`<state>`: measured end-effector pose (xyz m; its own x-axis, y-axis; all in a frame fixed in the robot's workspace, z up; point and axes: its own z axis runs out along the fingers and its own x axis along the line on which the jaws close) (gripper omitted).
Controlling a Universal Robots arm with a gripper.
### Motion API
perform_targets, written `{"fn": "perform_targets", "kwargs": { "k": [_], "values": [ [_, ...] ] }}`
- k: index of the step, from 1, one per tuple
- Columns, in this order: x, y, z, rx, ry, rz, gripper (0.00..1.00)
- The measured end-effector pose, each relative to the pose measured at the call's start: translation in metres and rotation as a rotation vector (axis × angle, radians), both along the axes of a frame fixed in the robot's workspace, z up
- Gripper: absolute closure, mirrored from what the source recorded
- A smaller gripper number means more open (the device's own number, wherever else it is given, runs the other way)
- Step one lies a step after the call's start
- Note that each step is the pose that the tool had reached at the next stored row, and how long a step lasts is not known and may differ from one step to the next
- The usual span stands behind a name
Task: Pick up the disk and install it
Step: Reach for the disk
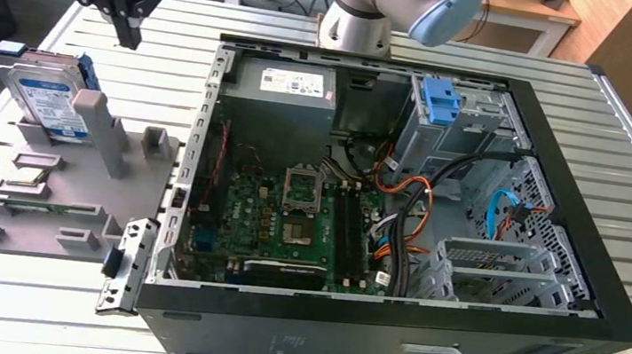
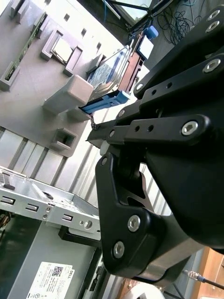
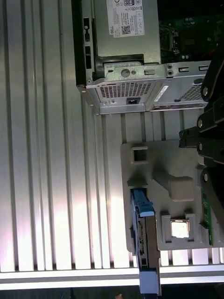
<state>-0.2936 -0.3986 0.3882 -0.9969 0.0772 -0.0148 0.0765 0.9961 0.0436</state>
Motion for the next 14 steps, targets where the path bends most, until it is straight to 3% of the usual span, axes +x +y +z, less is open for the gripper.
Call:
{"fn": "perform_targets", "kwargs": {
  "k": [8, 14],
  "values": [
    [-0.0147, 0.0003, -0.0015, 0.0000, -0.0001, 0.000, 0.89],
    [-0.0154, 0.0004, -0.0015, 0.0000, 0.0000, 0.000, 0.89]
  ]
}}
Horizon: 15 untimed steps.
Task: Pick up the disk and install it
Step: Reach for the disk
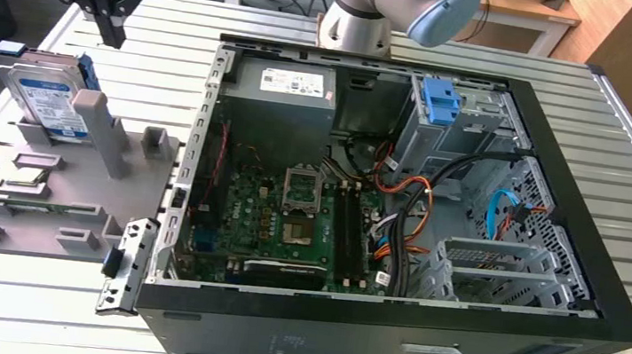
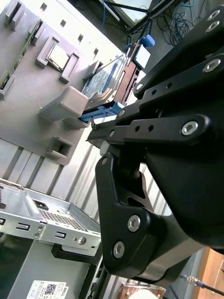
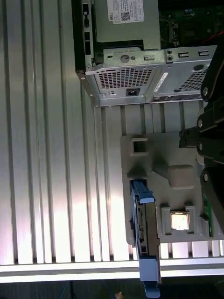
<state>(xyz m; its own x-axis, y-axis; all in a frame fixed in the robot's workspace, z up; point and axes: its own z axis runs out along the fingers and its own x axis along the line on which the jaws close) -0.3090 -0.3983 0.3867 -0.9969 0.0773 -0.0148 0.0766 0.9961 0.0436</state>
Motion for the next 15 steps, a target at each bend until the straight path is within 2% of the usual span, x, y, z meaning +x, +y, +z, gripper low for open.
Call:
{"fn": "perform_targets", "kwargs": {
  "k": [2, 3, 5, 6, 7, 15],
  "values": [
    [-0.0001, 0.0000, -0.0001, 0.0001, 0.0009, 0.000, 0.89],
    [-0.0001, 0.0000, -0.0002, 0.0001, 0.0041, 0.000, 0.89],
    [0.0000, 0.0000, -0.0003, 0.0000, 0.0201, 0.000, 0.89],
    [-0.0001, 0.0000, -0.0004, 0.0001, 0.0258, 0.000, 0.89],
    [-0.0001, 0.0000, -0.0005, 0.0002, 0.0275, 0.000, 0.89],
    [0.0000, 0.0000, -0.0004, 0.0000, 0.0280, 0.000, 0.89]
  ]
}}
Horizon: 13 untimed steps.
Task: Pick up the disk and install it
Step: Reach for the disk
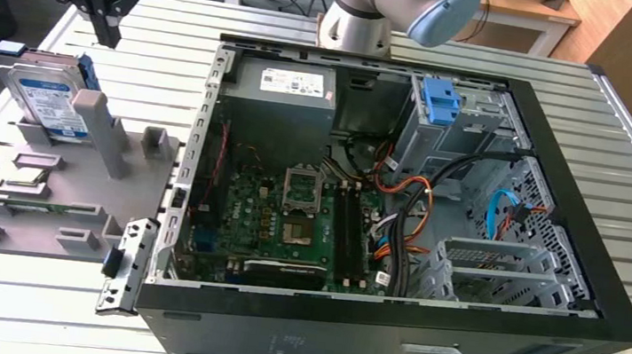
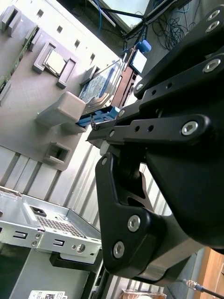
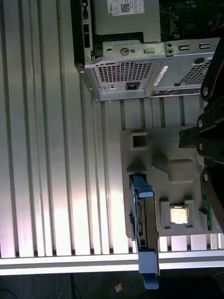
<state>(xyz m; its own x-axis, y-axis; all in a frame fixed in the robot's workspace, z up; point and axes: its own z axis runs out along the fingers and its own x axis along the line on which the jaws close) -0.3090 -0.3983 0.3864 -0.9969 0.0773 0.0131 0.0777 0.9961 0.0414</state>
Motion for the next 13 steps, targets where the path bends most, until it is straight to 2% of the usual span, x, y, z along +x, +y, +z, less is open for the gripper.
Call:
{"fn": "perform_targets", "kwargs": {
  "k": [5, 10, 13],
  "values": [
    [0.0000, 0.0000, 0.0000, 0.0000, 0.0002, 0.000, 0.89],
    [0.0000, 0.0000, -0.0002, 0.0000, 0.0096, 0.000, 0.89],
    [-0.0001, 0.0000, -0.0002, -0.0001, 0.0103, 0.000, 0.89]
  ]
}}
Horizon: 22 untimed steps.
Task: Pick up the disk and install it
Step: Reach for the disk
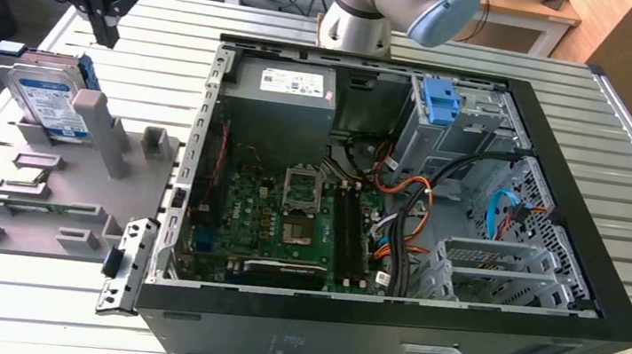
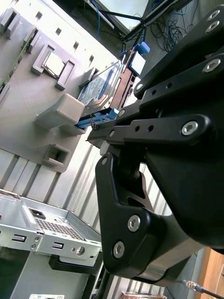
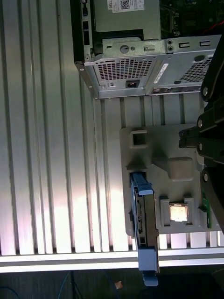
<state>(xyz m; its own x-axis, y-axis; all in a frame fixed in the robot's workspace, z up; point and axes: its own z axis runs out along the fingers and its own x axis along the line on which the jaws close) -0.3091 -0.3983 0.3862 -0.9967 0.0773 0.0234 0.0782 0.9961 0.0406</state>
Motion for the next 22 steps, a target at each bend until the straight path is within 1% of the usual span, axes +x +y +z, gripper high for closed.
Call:
{"fn": "perform_targets", "kwargs": {
  "k": [4, 7, 12, 22],
  "values": [
    [-0.0001, 0.0000, -0.0001, 0.0000, 0.0005, 0.000, 0.89],
    [-0.0020, 0.0001, -0.0007, 0.0001, 0.0004, 0.000, 0.89],
    [-0.0086, 0.0011, -0.0017, 0.0001, 0.0004, -0.003, 0.89],
    [-0.0221, 0.0052, -0.0052, 0.0001, 0.0004, -0.009, 0.89]
  ]
}}
